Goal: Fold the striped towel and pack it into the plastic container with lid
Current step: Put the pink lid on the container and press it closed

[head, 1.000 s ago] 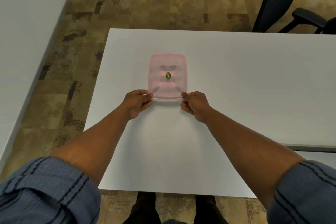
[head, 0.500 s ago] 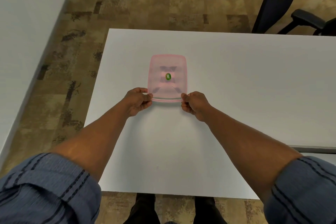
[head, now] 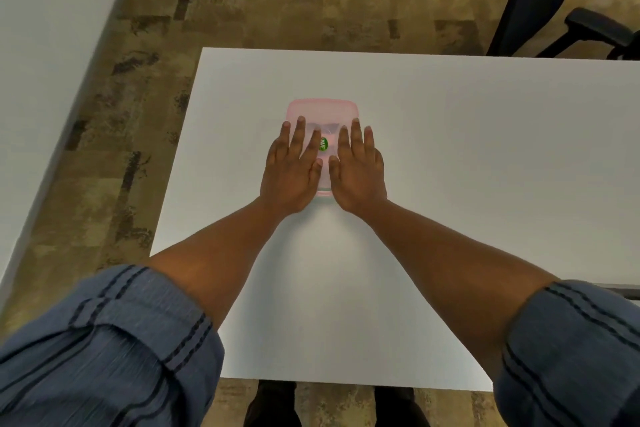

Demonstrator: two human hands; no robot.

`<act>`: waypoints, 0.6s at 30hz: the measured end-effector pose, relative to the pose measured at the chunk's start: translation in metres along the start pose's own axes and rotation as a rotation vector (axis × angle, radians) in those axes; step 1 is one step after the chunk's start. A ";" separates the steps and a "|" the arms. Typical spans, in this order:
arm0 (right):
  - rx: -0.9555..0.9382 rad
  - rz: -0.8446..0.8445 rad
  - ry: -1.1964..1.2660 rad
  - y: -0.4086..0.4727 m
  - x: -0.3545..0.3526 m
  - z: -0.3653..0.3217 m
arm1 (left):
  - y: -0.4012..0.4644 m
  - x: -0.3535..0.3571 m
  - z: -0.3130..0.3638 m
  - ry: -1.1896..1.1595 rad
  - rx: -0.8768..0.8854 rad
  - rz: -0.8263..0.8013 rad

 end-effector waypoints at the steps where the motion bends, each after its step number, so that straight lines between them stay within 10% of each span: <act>1: -0.008 -0.014 -0.012 0.001 0.004 0.001 | 0.000 0.003 0.001 0.010 0.011 0.002; 18: -0.018 -0.005 0.275 0.007 0.021 0.015 | 0.007 0.012 -0.013 -0.108 -0.057 -0.099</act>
Point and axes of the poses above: each hand's wrist, its own y-axis towards the middle knuckle, its own x-axis out of the palm, z = x × y, the point moved 8 cm from there along y, towards the middle knuckle, and after that the axes turned 14 degrees about y, right-handed, at the moved point
